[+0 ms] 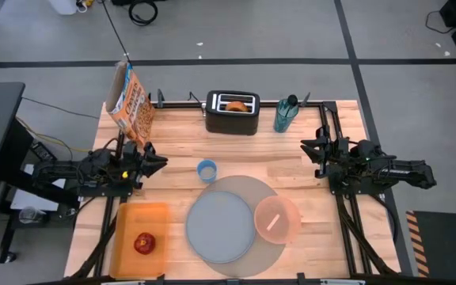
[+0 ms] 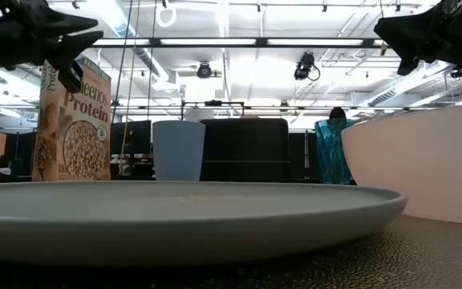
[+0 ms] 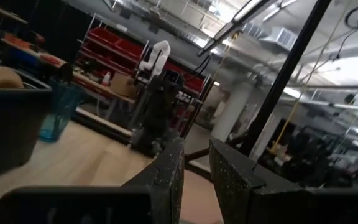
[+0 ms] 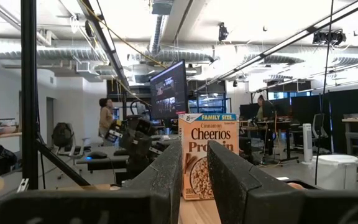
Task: Arrange a breakfast setting
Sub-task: Pour the cereal from the cereal box into the orange bowl
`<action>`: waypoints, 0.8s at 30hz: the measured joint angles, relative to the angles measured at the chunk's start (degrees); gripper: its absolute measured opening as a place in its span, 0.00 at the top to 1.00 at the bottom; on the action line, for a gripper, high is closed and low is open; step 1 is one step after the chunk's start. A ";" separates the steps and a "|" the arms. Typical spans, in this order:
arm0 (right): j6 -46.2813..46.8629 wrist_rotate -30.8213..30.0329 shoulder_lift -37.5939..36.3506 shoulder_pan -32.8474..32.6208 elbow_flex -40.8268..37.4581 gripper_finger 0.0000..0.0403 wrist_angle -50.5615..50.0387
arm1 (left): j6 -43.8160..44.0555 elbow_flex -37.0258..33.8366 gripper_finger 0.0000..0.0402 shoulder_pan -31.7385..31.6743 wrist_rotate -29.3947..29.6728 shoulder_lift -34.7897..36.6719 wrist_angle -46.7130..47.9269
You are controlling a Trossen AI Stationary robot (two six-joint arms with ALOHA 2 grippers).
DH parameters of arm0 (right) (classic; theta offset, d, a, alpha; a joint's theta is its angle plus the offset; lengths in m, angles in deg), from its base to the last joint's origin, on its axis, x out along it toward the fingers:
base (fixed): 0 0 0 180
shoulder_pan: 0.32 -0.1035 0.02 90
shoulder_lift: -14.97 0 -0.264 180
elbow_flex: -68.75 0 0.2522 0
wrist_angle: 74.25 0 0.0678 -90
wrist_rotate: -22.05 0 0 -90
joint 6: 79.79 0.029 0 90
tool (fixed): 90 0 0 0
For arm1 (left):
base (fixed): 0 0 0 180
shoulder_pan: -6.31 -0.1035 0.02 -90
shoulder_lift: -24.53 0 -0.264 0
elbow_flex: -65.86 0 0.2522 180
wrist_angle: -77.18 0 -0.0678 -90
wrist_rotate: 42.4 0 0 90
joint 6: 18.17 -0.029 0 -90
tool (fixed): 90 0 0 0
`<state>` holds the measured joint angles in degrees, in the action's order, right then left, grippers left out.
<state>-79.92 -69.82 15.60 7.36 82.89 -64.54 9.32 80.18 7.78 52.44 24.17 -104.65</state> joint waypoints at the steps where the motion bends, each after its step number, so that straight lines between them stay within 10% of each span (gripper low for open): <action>1: 0.01 0.00 0.01 -0.01 0.00 0.80 0.01 | 0.36 0.02 0.80 0.00 0.00 0.00 -0.76; 7: -0.01 0.00 -0.01 -0.02 -0.02 0.80 0.01 | 0.82 0.00 0.80 0.00 0.70 0.00 -7.29; 18: -0.15 -4.86 0.03 0.00 -0.01 0.80 9.91 | 20.64 0.02 0.80 0.00 19.93 0.00 -14.55; 24: 25.86 -31.16 -0.04 0.07 0.00 0.80 22.15 | 24.51 1.22 0.80 -0.02 23.45 0.00 -20.60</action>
<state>-54.06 -100.98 15.57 7.42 82.89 -42.38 33.84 81.41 7.76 75.90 24.17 -125.25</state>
